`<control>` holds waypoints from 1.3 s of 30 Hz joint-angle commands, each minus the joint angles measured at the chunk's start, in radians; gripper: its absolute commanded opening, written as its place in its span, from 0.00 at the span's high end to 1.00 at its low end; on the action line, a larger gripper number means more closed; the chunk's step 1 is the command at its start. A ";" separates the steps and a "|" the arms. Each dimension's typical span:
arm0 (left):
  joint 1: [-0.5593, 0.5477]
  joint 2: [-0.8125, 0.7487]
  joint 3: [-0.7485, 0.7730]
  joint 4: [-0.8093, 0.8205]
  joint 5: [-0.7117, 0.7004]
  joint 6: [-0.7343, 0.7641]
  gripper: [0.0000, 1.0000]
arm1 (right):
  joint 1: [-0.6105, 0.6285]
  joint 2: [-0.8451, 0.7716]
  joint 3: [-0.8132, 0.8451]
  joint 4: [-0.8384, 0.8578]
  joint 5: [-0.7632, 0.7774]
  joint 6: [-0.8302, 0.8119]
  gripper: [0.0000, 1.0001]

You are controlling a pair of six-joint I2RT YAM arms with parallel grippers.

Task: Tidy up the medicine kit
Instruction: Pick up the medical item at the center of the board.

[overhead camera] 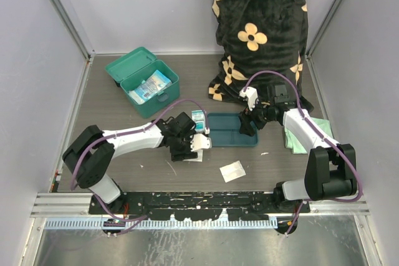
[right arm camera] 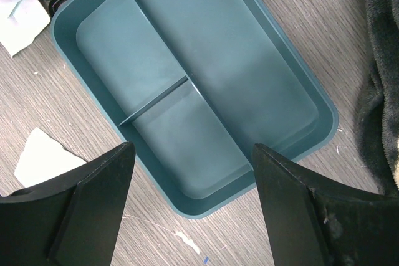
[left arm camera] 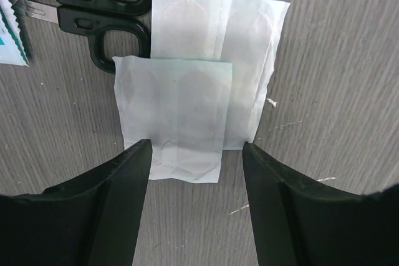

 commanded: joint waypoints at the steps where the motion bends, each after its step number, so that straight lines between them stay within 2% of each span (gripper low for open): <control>1: 0.002 0.020 -0.011 0.028 -0.027 0.055 0.38 | -0.005 0.005 0.017 0.005 -0.013 -0.013 0.18; 7: 0.004 0.062 -0.026 0.029 -0.045 0.069 0.42 | -0.006 0.004 0.017 0.001 -0.011 -0.014 0.18; 18: 0.003 0.027 -0.041 0.045 -0.047 0.022 0.72 | -0.005 0.005 0.017 0.001 -0.015 -0.015 0.17; 27: 0.008 -0.030 -0.022 0.016 -0.006 -0.023 0.88 | -0.006 0.008 0.037 0.001 -0.060 -0.004 0.17; 32: 0.059 -0.043 0.024 -0.033 0.088 -0.045 0.99 | -0.004 0.012 0.083 0.002 -0.154 0.023 0.17; 39: 0.189 -0.053 0.161 -0.171 0.321 -0.054 1.00 | 0.007 0.023 0.176 -0.007 -0.341 0.030 0.22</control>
